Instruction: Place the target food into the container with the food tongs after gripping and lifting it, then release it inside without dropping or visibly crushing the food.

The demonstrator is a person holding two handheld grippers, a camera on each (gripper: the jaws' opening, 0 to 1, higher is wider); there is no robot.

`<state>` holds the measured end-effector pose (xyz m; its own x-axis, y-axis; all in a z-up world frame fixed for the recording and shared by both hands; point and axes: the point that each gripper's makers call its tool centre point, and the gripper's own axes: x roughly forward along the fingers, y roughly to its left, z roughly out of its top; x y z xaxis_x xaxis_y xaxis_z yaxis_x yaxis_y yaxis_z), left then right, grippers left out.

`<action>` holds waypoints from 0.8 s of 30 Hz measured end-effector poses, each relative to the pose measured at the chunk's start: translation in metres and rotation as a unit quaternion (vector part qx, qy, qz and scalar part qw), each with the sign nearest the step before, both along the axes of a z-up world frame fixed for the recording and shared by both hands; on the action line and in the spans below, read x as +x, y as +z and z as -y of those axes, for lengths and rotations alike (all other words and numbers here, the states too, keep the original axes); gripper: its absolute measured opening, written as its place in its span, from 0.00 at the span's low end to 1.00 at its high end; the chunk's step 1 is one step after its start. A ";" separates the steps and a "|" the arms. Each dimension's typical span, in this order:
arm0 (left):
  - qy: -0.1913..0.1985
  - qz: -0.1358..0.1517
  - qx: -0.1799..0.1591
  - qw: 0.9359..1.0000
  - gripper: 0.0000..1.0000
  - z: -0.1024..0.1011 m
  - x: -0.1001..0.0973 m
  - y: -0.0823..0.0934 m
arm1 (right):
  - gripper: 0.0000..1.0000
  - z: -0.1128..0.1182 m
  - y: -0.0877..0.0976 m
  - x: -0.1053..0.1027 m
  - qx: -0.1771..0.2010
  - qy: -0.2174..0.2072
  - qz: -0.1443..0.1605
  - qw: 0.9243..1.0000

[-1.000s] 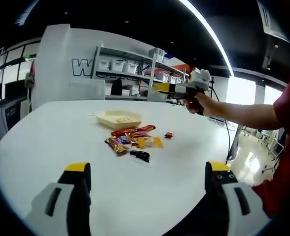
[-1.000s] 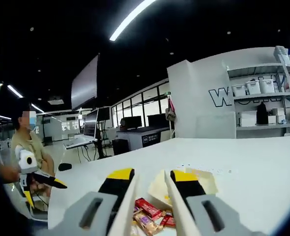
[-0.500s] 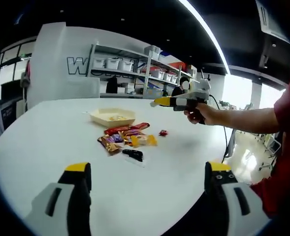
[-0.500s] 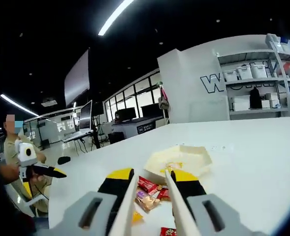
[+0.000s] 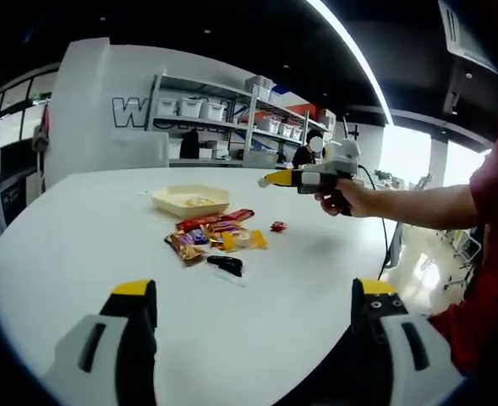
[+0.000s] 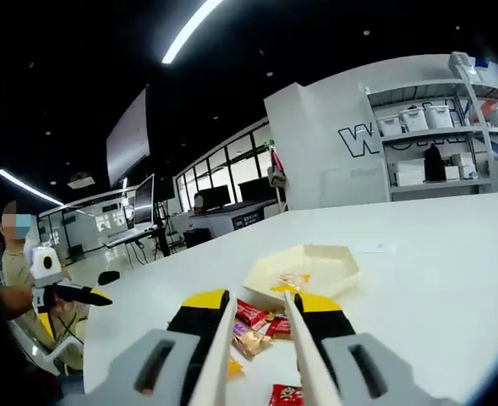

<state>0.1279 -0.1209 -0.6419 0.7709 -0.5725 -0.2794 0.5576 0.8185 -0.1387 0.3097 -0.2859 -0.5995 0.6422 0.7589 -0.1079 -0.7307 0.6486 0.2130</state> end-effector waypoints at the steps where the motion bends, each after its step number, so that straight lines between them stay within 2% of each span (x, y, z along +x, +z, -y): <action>1: 0.000 0.000 0.000 1.000 0.94 0.000 0.000 0.000 | 0.26 0.000 0.000 0.000 0.001 0.000 -0.001 1.000; 5: 0.001 0.000 -0.001 1.000 0.94 -0.001 -0.001 0.000 | 0.27 0.001 0.000 0.000 -0.001 0.001 0.002 1.000; 11: 0.001 -0.001 0.000 1.000 0.94 -0.001 -0.001 -0.001 | 0.22 -0.004 -0.013 -0.006 -0.010 0.012 -0.028 0.999; 13: 0.001 -0.001 0.000 1.000 0.94 -0.001 -0.001 -0.001 | 0.22 -0.006 -0.014 -0.008 -0.019 0.014 -0.016 1.000; 18: 0.001 -0.001 0.001 1.000 0.93 -0.002 -0.002 -0.001 | 0.22 -0.009 -0.010 -0.008 -0.017 0.019 -0.012 1.000; 21: 0.002 0.001 0.002 1.000 0.93 -0.003 -0.002 0.001 | 0.22 -0.016 0.009 -0.018 0.046 0.054 -0.020 0.997; 24: 0.003 0.001 0.000 1.000 0.93 -0.004 -0.002 0.001 | 0.22 -0.022 0.026 -0.034 0.110 0.098 -0.043 0.988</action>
